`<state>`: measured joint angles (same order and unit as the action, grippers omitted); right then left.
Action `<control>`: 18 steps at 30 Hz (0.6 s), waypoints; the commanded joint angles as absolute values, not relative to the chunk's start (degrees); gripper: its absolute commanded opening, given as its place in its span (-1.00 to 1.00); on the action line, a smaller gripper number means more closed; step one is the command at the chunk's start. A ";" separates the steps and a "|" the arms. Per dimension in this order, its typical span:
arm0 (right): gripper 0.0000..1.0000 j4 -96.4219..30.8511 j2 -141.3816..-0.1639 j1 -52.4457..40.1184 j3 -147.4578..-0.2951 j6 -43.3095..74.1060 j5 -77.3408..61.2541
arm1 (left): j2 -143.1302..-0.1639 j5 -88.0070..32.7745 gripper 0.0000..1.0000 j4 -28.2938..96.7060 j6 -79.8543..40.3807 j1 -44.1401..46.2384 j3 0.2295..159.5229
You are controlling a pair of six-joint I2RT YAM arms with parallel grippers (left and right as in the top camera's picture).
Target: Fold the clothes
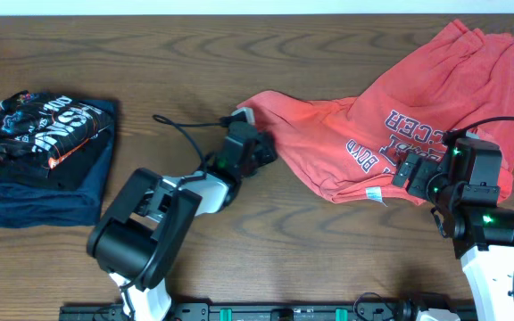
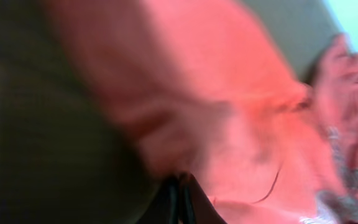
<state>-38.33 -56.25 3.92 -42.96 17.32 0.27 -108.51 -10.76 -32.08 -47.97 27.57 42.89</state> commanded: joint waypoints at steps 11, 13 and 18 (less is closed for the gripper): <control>0.98 -38.39 -56.27 4.23 -43.38 17.17 4.32 | -88.27 -15.25 -0.88 -22.79 -36.88 -1.72 49.65; 0.98 -38.39 -56.25 4.21 -43.38 17.17 4.32 | -87.57 -18.41 -0.31 -20.25 -36.88 -4.91 52.82; 0.99 -38.89 -56.27 4.23 -43.38 17.15 4.32 | -87.48 -29.91 0.96 -8.16 -36.88 -6.50 55.81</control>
<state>-38.63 -56.25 3.92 -42.96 17.34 3.51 -87.33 -19.64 -12.36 -37.71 -6.72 55.20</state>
